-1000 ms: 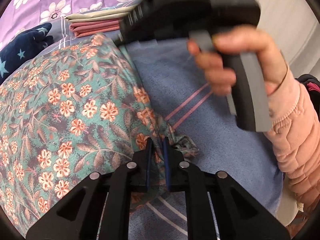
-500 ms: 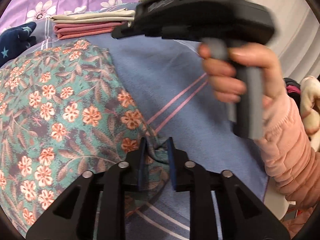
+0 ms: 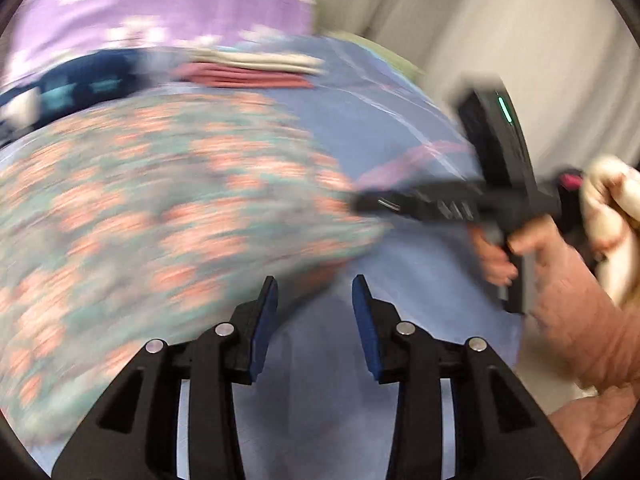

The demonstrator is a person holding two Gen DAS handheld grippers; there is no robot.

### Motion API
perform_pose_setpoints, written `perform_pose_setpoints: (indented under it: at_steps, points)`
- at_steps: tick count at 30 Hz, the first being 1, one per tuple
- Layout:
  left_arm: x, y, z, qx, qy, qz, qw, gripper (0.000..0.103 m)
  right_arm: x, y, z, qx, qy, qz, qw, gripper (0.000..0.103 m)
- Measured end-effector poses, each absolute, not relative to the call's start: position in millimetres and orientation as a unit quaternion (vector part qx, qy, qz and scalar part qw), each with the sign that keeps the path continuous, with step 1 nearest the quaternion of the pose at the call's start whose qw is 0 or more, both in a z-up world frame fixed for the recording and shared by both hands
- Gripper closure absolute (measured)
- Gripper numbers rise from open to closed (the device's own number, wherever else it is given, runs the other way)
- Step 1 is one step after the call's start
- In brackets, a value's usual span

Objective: Fold small clothes

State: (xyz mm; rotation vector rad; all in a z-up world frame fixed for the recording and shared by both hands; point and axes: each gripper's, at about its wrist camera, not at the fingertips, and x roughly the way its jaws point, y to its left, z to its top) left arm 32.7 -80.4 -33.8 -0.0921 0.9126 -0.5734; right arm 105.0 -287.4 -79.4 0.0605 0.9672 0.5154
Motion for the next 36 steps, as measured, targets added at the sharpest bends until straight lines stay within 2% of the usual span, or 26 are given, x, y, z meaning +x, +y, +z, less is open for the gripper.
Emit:
perform_pose_setpoints:
  at_steps: [1, 2, 3, 5, 10, 12, 13, 14, 18, 19, 20, 21, 22, 24, 25, 26, 27, 28, 36]
  points:
    - [30, -63, -34, -0.053, 0.434, -0.253, 0.863, 0.064, 101, -291, -80, 0.033, 0.456, 0.234, 0.858, 0.1]
    - [24, -37, -33, -0.068, 0.431, -0.217, 0.874, 0.064, 99, -297, -80, 0.042, 0.462, 0.211, 0.861, 0.086]
    - [24, -15, -32, -0.077, 0.427, -0.188, 0.881, 0.063, 97, -303, -77, 0.047, 0.465, 0.178, 0.866, 0.079]
    - [15, 34, -30, -0.096, 0.415, -0.119, 0.897, 0.058, 94, -306, -71, 0.031, 0.46, 0.135, 0.877, 0.084]
    - [-20, 148, -27, -0.155, 0.386, 0.012, 0.91, 0.058, 86, -282, -31, -0.001, 0.42, 0.148, 0.896, 0.083]
    - [-32, 167, -26, -0.174, 0.377, 0.015, 0.91, 0.068, 86, -256, -17, -0.027, 0.403, 0.168, 0.899, 0.076]
    - [-36, 176, -27, -0.185, 0.373, 0.009, 0.909, 0.08, 86, -241, -11, -0.038, 0.397, 0.181, 0.899, 0.072]
    - [-38, 182, -29, -0.194, 0.37, 0.002, 0.909, 0.083, 87, -222, -6, -0.05, 0.392, 0.197, 0.897, 0.072]
    - [-41, 178, -31, -0.194, 0.368, -0.036, 0.909, 0.083, 88, -141, 7, -0.102, 0.378, 0.26, 0.883, 0.066]
    - [-36, 174, -34, -0.192, 0.371, -0.04, 0.908, 0.08, 88, -121, 8, -0.115, 0.374, 0.276, 0.878, 0.062]
    - [-34, 174, -38, -0.192, 0.376, -0.043, 0.906, 0.069, 87, -100, 10, -0.128, 0.371, 0.291, 0.873, 0.059]
    - [-33, 171, -40, -0.192, 0.376, -0.042, 0.905, 0.063, 87, -75, 10, -0.145, 0.367, 0.308, 0.865, 0.057]
    - [-31, 171, -43, -0.191, 0.376, -0.04, 0.906, 0.06, 88, -55, 11, -0.156, 0.367, 0.318, 0.86, 0.056]
    - [-27, 168, -49, -0.195, 0.374, -0.049, 0.905, 0.06, 92, -15, 10, -0.177, 0.369, 0.342, 0.846, 0.054]
    - [-25, 169, -49, -0.2, 0.371, -0.059, 0.905, 0.066, 94, 2, 9, -0.184, 0.372, 0.351, 0.84, 0.054]
    - [-23, 170, -49, -0.202, 0.368, -0.064, 0.905, 0.085, 96, 15, 8, -0.188, 0.374, 0.355, 0.836, 0.054]
    - [-21, 171, -47, -0.203, 0.365, -0.069, 0.906, 0.095, 101, 32, 6, -0.193, 0.377, 0.359, 0.832, 0.054]
    - [-20, 171, -46, -0.206, 0.362, -0.078, 0.906, 0.099, 105, 47, 5, -0.196, 0.38, 0.362, 0.828, 0.054]
    - [-14, 155, -50, -0.22, 0.36, -0.142, 0.896, 0.099, 155, 132, -11, -0.182, 0.428, 0.369, 0.805, 0.054]
